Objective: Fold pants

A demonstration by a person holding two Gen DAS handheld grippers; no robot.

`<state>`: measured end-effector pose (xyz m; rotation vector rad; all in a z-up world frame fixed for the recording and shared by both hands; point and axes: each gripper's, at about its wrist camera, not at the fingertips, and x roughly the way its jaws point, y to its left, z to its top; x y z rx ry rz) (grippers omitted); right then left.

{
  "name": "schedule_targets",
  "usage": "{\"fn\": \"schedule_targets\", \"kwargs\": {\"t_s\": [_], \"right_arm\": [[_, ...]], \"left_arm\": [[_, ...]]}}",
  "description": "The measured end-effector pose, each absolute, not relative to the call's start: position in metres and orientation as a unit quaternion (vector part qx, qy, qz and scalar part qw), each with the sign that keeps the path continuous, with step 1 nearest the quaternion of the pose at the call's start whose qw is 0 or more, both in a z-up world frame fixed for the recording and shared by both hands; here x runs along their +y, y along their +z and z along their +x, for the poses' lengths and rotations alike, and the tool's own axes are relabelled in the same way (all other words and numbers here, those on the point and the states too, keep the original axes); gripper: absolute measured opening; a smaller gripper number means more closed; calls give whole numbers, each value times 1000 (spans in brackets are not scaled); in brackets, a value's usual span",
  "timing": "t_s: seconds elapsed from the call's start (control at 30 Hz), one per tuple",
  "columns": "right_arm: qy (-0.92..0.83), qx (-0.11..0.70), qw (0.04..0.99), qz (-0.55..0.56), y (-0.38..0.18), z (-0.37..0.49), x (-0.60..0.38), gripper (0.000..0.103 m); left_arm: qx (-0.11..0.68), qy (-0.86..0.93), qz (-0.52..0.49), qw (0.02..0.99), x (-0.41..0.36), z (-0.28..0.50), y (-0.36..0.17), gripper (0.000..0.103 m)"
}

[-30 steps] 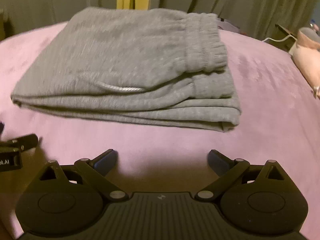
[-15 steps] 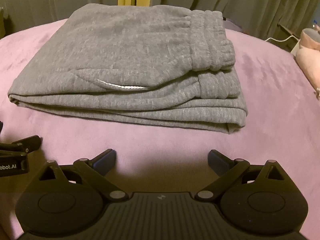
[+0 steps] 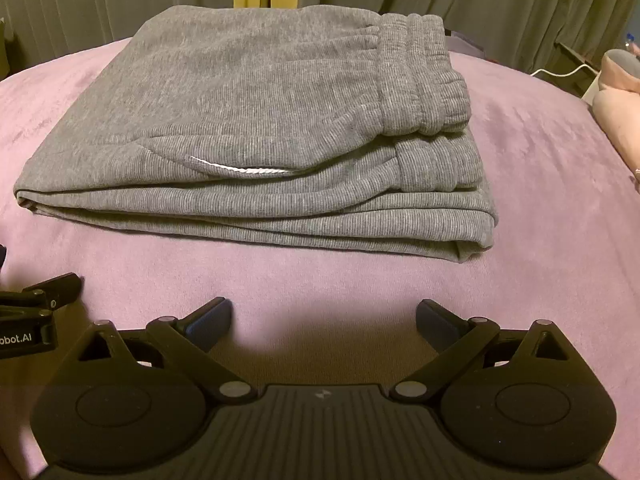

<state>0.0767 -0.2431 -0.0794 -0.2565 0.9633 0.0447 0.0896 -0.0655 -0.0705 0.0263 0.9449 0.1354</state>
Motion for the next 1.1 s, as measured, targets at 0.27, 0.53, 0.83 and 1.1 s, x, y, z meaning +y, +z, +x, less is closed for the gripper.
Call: {"fn": "schedule_targets", "kwargs": {"t_s": [0.27, 0.53, 0.83, 1.1], "right_arm": [[21, 459, 879, -128, -80, 76, -241, 99], [21, 459, 879, -128, -80, 76, -241, 99], [21, 459, 879, -127, -80, 77, -241, 99], [21, 459, 879, -128, -80, 77, -241, 99]], "left_arm": [[454, 65, 13, 888, -66, 89, -71, 103], [454, 65, 13, 888, -65, 89, -70, 103], [454, 65, 15, 889, -66, 89, -70, 103], [454, 65, 15, 889, -66, 89, -70, 103]]}}
